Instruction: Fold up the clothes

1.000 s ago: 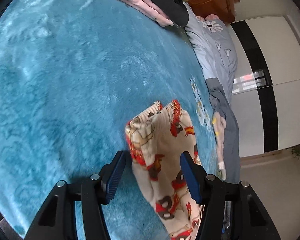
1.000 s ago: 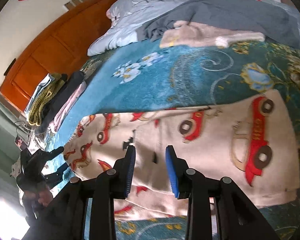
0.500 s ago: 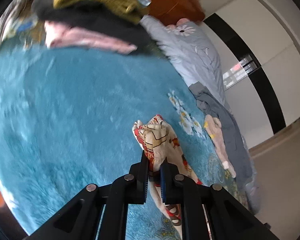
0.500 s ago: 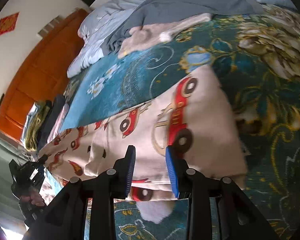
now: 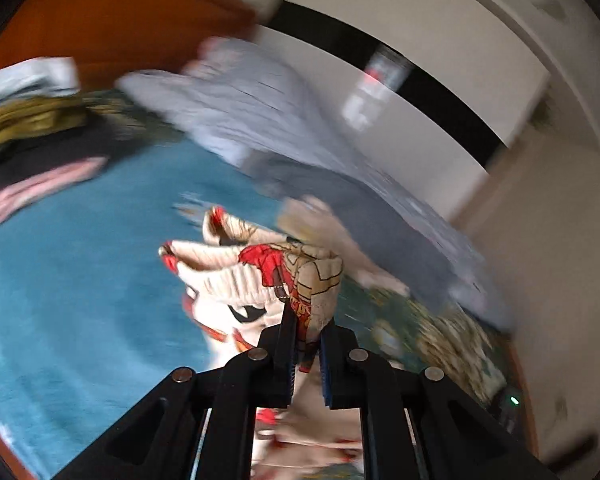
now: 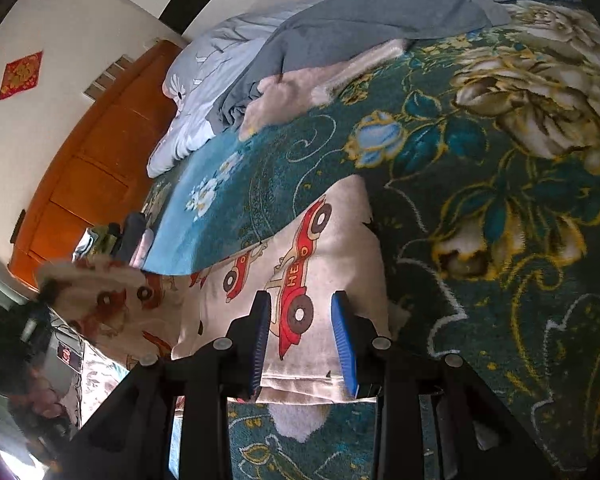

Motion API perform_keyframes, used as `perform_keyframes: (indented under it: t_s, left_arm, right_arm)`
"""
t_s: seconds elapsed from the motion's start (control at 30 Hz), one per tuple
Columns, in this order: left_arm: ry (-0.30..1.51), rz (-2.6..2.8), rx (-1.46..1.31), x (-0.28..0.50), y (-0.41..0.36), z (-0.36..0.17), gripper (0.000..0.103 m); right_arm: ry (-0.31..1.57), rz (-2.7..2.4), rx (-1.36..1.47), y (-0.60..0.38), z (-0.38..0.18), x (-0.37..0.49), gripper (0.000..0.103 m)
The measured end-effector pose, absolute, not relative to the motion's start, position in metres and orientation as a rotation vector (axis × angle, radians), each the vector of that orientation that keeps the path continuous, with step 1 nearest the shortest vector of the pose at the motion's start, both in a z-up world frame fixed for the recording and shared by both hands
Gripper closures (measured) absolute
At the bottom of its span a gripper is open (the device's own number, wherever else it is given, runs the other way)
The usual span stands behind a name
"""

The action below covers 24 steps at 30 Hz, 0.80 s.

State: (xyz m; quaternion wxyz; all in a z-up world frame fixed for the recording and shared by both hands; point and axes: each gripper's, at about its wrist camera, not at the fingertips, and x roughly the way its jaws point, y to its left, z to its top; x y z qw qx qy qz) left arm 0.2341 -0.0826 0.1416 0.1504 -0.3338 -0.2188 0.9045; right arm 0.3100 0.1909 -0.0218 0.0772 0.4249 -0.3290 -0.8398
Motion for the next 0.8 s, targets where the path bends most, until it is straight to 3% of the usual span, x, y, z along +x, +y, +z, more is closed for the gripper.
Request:
perform_keyframes:
  t_s: [0.37, 0.67, 0.73, 0.77, 0.8]
  left_arm:
    - [-0.357, 2.295, -1.290, 0.220, 0.089, 0.057, 0.093]
    - [-0.251, 2.246, -1.389, 0.224, 0.118, 0.034, 0.087]
    - [-0.292, 2.218, -1.384, 0.225, 0.115, 0.033, 0.075]
    - [-0.320, 2.200, -1.377, 0.226, 0.112, 0.033, 0.050]
    - [-0.348, 2.181, -1.371, 0.227, 0.110, 0.034, 0.034]
  right_arm:
    - [-1.101, -2.575, 1.274, 0.237, -0.033, 0.339, 0.071]
    - [-1.122, -2.574, 1.297, 0.244, -0.041, 0.342, 0.071]
    - [-1.113, -2.567, 1.298, 0.240, -0.041, 0.339, 0.071]
    - [-1.103, -2.567, 1.294, 0.239, -0.040, 0.339, 0.071]
    - [-1.094, -2.567, 1.290, 0.237, -0.038, 0.338, 0.071]
